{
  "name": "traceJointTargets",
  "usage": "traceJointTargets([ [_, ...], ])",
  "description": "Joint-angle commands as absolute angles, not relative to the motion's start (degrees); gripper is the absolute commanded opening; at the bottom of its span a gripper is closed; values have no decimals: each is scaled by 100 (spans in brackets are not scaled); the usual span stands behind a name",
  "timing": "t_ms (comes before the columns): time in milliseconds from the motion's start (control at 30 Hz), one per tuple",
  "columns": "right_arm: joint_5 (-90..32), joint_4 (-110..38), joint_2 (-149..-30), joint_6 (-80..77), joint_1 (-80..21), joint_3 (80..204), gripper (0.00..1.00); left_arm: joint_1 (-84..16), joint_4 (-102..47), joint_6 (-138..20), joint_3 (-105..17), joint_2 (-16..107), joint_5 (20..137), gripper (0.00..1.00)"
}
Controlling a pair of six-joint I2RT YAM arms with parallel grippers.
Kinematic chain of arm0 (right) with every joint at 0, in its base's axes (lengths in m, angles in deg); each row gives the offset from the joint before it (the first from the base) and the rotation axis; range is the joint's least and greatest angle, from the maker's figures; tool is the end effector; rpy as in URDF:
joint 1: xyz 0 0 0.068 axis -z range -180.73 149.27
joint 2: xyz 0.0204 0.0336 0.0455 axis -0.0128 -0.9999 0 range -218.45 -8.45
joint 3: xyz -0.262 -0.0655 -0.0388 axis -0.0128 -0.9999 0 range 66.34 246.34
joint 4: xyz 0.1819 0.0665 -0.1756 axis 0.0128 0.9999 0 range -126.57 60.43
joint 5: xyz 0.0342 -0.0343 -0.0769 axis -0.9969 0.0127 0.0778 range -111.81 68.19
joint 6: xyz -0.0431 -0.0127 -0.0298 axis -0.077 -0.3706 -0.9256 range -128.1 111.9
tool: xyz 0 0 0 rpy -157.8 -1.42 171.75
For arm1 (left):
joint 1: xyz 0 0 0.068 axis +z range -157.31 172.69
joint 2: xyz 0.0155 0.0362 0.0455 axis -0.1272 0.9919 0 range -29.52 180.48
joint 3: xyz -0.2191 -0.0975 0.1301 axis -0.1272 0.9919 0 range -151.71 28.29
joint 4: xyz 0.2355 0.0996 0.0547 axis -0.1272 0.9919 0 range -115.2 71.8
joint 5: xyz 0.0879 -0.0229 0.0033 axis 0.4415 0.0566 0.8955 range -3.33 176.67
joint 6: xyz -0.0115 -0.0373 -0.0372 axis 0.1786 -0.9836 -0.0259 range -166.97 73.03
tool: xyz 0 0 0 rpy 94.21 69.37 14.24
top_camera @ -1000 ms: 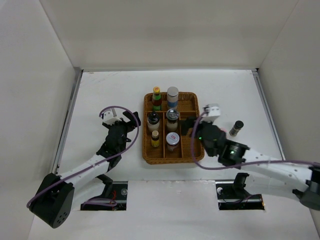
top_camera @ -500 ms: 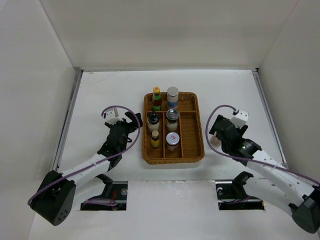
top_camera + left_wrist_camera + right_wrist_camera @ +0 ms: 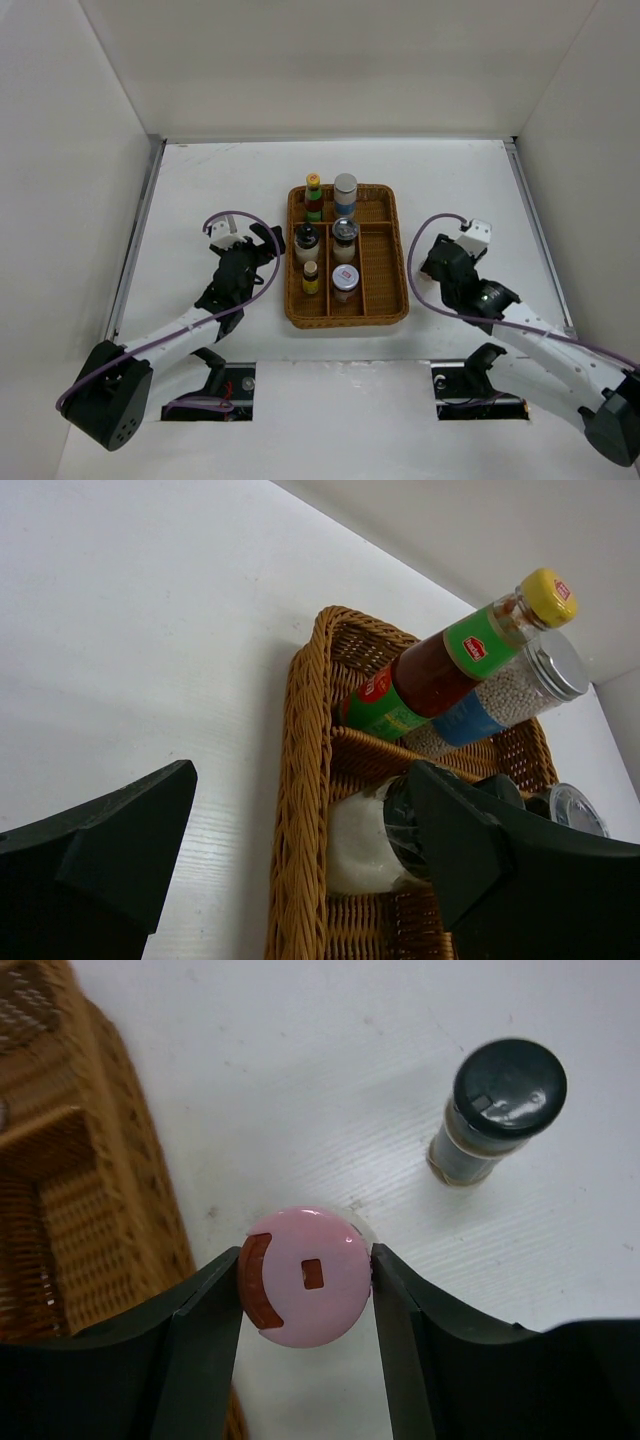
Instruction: Organize the condiment bottles
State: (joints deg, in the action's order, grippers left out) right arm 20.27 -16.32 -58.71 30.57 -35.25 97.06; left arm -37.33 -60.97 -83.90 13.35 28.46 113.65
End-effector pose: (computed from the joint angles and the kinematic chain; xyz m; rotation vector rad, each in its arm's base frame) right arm 0.1613 0.0819 0.2269 0.4400 2.0189 -0.0602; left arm 0.1855 -0.0885 0.2005 -0.4527 1.6454 -0.4767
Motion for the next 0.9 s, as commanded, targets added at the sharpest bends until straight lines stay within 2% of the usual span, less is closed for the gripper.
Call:
traceJointTargets([
  [0,2512,-2303,-5513,2505,-4075,10254,39,-3688,-6405,-8459,1326,2884,11330,88],
  [200,1978,-3514,-6372,1898,-4709,10800,40,-3679,-6475,-8468,1317,2972,11303,87],
  [333,1546,-4323,-7259,1739,-4718,10941,40,-3671,-6475,-8459,1344,2910,11347,87],
  [600,1229,-4827,-8535,1642,-4349,11160,44,-3618,-6458,-8459,1352,2866,11312,87],
  [667,1282,-4791,-8623,1651,-4323,11178,54,-3618,-6449,-8459,1352,2849,11303,87],
  [767,1238,-4739,-8536,1686,-4305,11143,77,-3618,-6449,-8459,1352,2840,11303,87],
  [867,1290,-4590,-8011,1668,-4296,11065,84,-3627,-6475,-8459,1352,2857,11303,87],
])
